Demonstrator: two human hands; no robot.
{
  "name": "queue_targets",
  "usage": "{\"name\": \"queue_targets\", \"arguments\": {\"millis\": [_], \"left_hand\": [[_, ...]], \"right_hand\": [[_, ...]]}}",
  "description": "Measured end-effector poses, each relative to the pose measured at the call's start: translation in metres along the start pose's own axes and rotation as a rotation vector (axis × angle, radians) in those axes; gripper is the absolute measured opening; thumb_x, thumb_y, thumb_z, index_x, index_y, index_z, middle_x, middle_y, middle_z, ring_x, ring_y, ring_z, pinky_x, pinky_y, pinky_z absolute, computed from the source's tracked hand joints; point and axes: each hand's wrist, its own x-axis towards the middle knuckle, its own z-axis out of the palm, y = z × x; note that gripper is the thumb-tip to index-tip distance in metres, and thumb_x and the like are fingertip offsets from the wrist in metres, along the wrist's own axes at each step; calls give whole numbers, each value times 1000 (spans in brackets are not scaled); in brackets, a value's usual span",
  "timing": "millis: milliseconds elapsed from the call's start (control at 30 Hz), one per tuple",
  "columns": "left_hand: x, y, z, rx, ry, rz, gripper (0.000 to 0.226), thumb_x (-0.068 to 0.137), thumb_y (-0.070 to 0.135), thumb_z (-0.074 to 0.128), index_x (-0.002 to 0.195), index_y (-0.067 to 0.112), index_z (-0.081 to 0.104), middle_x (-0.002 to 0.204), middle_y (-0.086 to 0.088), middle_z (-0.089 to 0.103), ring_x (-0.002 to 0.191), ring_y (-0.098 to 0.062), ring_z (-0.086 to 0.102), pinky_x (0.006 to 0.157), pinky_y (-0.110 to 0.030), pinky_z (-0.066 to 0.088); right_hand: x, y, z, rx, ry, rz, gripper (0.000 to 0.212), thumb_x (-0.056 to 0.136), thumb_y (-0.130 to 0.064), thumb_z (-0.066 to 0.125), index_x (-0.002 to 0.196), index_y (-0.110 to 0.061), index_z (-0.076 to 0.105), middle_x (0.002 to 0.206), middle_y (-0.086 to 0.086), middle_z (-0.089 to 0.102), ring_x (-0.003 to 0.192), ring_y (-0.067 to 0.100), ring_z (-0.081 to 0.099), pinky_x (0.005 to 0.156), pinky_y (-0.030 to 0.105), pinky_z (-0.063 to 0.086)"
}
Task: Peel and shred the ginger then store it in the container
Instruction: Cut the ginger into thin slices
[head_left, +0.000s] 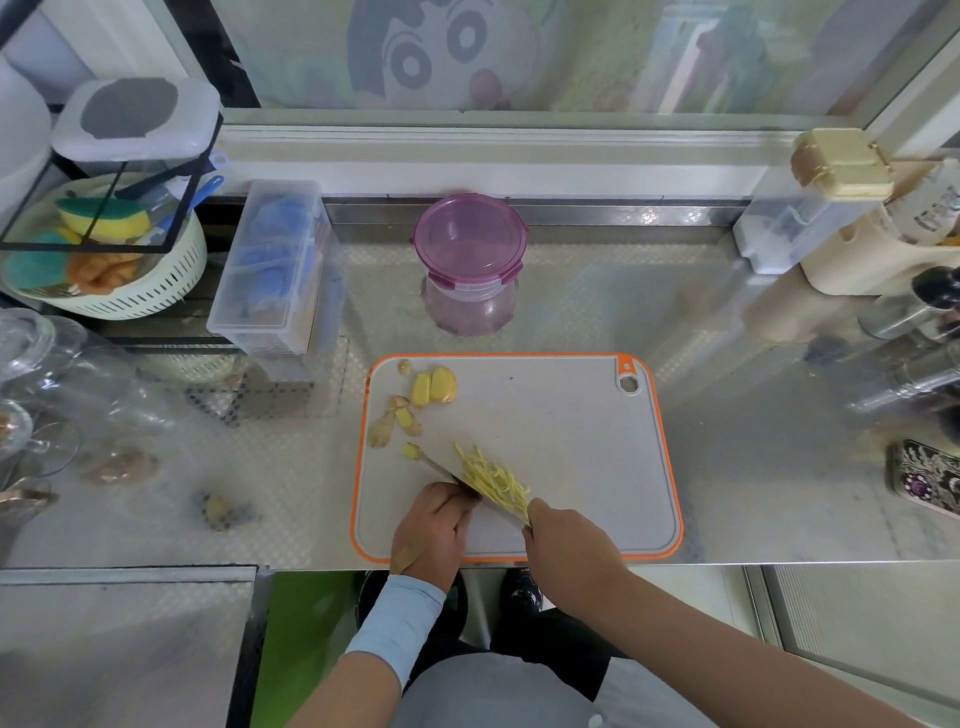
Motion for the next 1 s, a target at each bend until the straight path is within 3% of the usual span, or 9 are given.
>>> {"name": "queue_targets", "arguments": {"millis": [167,367,467,667,800,900,1000], "left_hand": [[0,0,-2,7,-21,19,29,87,20,48,88,10,75,97,-4,67,98,-13,53,83,-17,41],[-1,2,-1,23,-25,27,30,90,20,46,92,9,74,99,-5,66,100,-15,53,83,-18,42],[0,6,-2,21,4,5,29,88,20,47,88,8,74,96,-6,66,95,-15,53,82,-19,43],[0,6,-1,31,29,35,28,87,18,49,84,6,74,92,-7,66,93,-16,54,78,-22,46],[-1,8,-3,35,24,34,28,87,18,48,85,7,74,94,-6,67,96,-15,52,82,-17,40],[-1,7,-4,29,-3,49,28,88,18,48,90,8,74,97,-5,66,98,-15,52,84,-16,39],[-2,6,-3,36,-19,52,29,89,18,46,91,7,73,98,-6,65,99,-16,51,84,-17,40]], "right_hand": [[14,-10,-2,-14,-22,18,20,99,-14,44,119,-13,46,76,-2,44,71,23,51,60,31,42],[13,-10,-4,6,-7,10,14,100,-17,43,113,-14,47,72,-4,41,69,21,49,47,25,29],[5,-7,-6,21,1,-4,1,101,-19,41,100,-18,41,71,-4,43,62,16,48,46,24,30],[-7,0,-4,17,8,25,11,103,-23,39,92,-20,37,72,-3,46,58,12,45,47,27,31],[3,-3,0,-17,-14,19,4,100,-16,44,101,-17,41,72,-4,45,67,19,53,47,26,33],[12,-9,-2,-15,-19,10,15,100,-15,44,114,-13,47,72,-5,39,70,22,49,53,27,36],[15,-12,-3,-11,-13,12,17,99,-14,44,116,-13,48,80,-1,46,72,23,49,58,28,38]]}}
